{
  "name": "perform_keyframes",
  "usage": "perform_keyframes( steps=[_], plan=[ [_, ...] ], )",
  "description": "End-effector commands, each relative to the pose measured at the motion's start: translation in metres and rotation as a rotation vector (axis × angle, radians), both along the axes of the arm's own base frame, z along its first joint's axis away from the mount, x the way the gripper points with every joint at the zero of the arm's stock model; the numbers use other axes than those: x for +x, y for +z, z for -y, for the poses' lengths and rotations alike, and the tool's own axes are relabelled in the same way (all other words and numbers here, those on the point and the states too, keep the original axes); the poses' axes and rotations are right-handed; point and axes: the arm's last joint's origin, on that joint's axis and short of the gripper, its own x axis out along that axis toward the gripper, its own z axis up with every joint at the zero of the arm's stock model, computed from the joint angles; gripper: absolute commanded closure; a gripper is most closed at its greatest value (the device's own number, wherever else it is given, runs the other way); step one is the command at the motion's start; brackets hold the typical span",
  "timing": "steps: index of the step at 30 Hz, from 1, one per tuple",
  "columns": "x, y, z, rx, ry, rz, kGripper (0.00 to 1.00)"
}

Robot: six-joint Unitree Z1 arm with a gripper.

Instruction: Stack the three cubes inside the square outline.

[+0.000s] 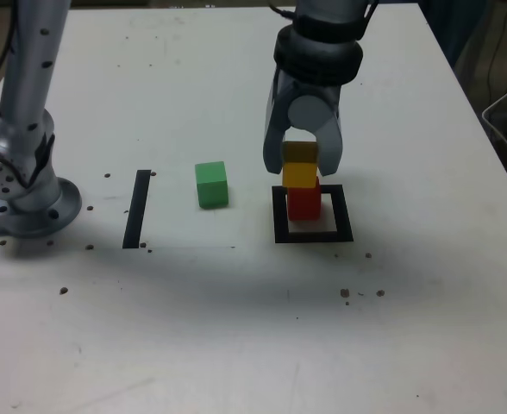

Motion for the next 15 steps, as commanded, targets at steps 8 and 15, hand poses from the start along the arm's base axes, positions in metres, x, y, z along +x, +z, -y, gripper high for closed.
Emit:
perform_keyframes(
  steps=[8, 15],
  plan=[
    [0.0042, -0.0106, -0.0088, -0.007, 0.017, -0.025, 0.74],
    [0.0050, -0.0112, -0.0100, -0.010, 0.012, -0.023, 0.68]
  ],
)
